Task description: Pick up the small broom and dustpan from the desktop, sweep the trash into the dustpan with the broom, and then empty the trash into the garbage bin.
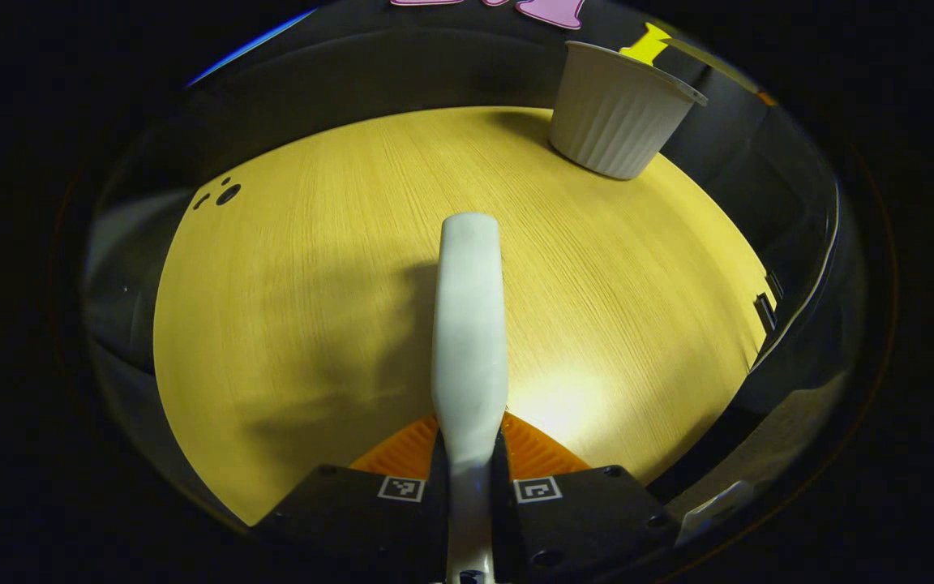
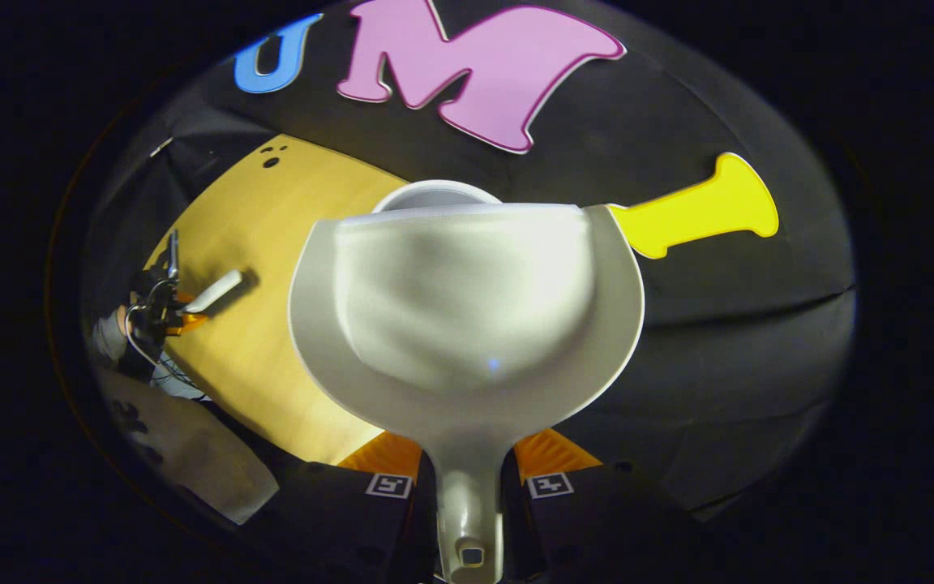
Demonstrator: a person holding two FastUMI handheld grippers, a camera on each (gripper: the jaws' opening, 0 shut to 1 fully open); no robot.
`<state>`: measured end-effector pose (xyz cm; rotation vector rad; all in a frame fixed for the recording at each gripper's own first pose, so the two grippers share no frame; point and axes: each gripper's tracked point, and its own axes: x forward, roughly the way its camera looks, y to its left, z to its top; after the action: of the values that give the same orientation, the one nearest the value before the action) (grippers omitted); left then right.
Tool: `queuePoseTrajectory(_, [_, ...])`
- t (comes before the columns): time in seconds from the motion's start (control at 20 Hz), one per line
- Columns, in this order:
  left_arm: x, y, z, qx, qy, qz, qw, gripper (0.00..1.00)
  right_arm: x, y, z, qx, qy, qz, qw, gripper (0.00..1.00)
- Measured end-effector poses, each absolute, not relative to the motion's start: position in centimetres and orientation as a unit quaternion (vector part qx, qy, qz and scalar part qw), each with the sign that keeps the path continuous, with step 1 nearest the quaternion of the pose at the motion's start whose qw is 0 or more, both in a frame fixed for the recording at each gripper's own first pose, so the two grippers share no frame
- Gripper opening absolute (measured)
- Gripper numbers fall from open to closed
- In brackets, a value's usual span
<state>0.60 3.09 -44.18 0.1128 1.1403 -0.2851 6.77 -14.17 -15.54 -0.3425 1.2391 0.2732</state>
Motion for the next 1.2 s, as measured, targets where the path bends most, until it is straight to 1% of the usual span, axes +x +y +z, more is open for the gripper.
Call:
queuePoseTrajectory(0.15, [0.7,3.5,-44.1,0.051,0.541,-0.125,0.83,0.26,3.2,-10.2,-15.4,-0.141,0.569,0.163,0.794,0.36])
queuePoseTrajectory(0.35, [0.8,3.8,-44.0,0.052,0.543,-0.112,0.831,0.26,-1.3,-5.6,-17.9,-0.116,0.574,0.202,0.785,0.36])
queuePoseTrajectory(0.45, [0.9,4.0,-44.0,0.055,0.543,-0.105,0.831,0.26,-3.4,-3.5,-19.9,-0.108,0.578,0.212,0.781,0.36])
queuePoseTrajectory(0.7, [0.8,5.1,-43.8,0.062,0.545,-0.091,0.831,0.26,-8.1,1.8,-26.6,-0.068,0.605,0.241,0.756,0.36])
queuePoseTrajectory(0.85, [1.0,5.8,-43.8,0.063,0.547,-0.083,0.83,0.26,-9.7,4.1,-31.2,-0.057,0.616,0.232,0.751,0.36])
queuePoseTrajectory(0.9, [1.1,5.9,-43.9,0.064,0.547,-0.081,0.831,0.24,-10.2,5.1,-32.6,-0.046,0.618,0.229,0.75,0.36])
queuePoseTrajectory(1.0, [0.9,5.8,-43.9,0.063,0.549,-0.077,0.83,0.26,-10.9,6.6,-35.2,-0.032,0.624,0.225,0.748,0.36])
queuePoseTrajectory(1.2, [1.1,6.0,-43.9,0.063,0.55,-0.069,0.83,0.26,-11.0,8.3,-39.7,-0.03,0.624,0.2,0.754,0.36])
